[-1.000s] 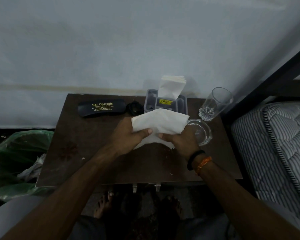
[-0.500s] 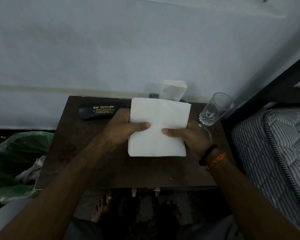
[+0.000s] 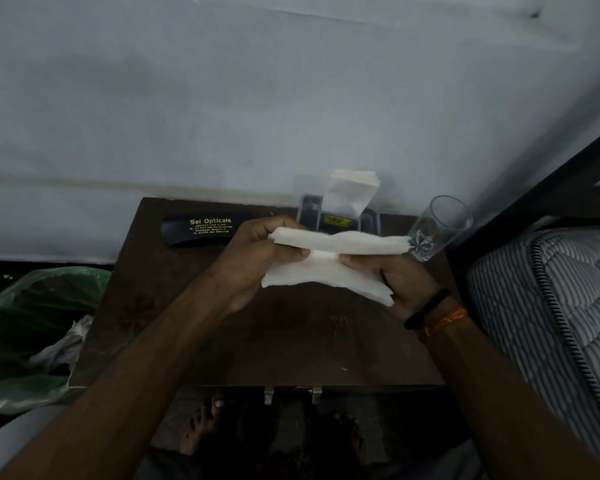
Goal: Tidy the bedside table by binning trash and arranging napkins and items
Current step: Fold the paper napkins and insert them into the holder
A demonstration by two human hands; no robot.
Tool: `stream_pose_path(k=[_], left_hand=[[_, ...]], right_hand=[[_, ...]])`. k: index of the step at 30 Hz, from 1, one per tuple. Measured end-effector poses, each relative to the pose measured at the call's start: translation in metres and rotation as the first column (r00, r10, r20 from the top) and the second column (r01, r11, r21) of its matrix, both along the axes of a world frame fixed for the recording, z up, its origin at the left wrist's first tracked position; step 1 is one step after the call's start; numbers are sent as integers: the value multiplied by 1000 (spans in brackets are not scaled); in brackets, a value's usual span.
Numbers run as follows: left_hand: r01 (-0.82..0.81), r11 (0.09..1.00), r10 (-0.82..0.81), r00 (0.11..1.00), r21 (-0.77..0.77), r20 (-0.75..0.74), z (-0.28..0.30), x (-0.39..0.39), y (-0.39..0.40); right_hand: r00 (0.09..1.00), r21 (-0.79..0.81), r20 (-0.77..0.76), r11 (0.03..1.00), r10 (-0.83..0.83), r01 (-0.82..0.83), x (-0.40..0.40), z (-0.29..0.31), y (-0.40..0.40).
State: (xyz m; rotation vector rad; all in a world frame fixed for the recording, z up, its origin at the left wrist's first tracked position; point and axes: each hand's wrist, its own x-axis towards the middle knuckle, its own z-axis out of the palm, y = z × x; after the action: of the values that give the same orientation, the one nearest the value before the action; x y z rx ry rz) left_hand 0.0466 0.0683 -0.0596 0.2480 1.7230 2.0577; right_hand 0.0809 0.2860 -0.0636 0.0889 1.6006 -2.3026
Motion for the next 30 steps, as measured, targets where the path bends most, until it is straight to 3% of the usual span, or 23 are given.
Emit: stream_pose_path(k=[3,7,11,20,25,27,30], left_hand=[[-36,997,33,999,64,39,4,1,4],[-80,990,57,980,116,191,7,-2,5],[-106,982,46,939,159,342,9,-6,6],[-181,954,73,913,239,402,10,-6,5],[-190,957,100,927,220,362,11,-7,4],[-180,957,99,940,228,327,12,-8,3],[-156,964,96,960,216,265,12,-8,0]], right_hand=[[999,98,-27,995,-22,25,-3,2,0],[999,-52,-43,999,2,-4,-4,9,0],[1000,-51,4,998,-31,31,-6,12,2],[990,-104,114,990,-86,98,-9,13,11],[992,-230,126,973,5,24,-6,18,16],[990,-178,140,984,-4,29,-6,17,18],[987,51,156,998,-31,23,-8,14,16]])
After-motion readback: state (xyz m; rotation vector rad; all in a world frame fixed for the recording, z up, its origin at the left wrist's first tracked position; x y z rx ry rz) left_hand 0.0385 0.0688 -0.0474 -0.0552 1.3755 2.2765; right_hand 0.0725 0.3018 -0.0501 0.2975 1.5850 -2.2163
